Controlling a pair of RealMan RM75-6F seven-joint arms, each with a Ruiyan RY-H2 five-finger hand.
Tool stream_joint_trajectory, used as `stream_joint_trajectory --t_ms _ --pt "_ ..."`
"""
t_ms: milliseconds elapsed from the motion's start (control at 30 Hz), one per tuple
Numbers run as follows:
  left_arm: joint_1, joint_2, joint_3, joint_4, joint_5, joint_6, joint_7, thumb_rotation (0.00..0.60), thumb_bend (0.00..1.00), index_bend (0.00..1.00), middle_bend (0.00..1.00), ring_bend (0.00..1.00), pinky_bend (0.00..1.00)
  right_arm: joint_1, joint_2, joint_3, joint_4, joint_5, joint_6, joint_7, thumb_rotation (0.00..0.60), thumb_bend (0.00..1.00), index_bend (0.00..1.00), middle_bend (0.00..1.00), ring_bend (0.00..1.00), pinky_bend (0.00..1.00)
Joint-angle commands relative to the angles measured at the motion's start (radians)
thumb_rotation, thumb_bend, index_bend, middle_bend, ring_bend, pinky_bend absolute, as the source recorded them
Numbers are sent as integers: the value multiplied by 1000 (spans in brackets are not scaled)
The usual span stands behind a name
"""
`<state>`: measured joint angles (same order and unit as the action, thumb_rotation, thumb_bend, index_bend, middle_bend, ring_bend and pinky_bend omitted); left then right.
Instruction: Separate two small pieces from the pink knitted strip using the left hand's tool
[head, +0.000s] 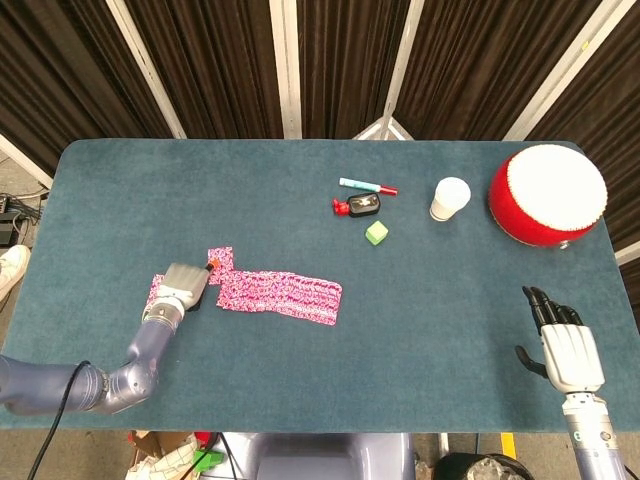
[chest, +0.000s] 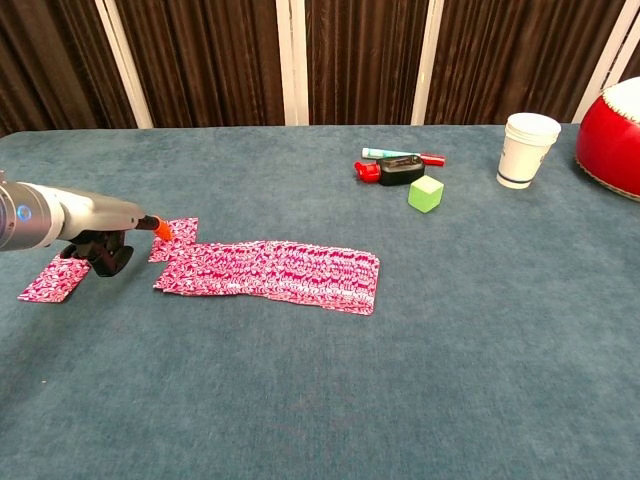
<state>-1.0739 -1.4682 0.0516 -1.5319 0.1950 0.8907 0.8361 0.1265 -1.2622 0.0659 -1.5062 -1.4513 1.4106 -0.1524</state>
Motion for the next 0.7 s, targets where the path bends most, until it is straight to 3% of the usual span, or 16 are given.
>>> stream_joint_trajectory --t_ms 33,700 --pt "-10 -7 0 25 -17 -14 13 600 1000 99 843 811 716 1 1 -1 -1 3 -5 4 600 285 14 150 228 238" --pt "-75 -83 -31 216 -136 -74 80 600 1000 100 843 811 716 1 -1 2 0 15 -9 -7 600 285 14 150 228 238"
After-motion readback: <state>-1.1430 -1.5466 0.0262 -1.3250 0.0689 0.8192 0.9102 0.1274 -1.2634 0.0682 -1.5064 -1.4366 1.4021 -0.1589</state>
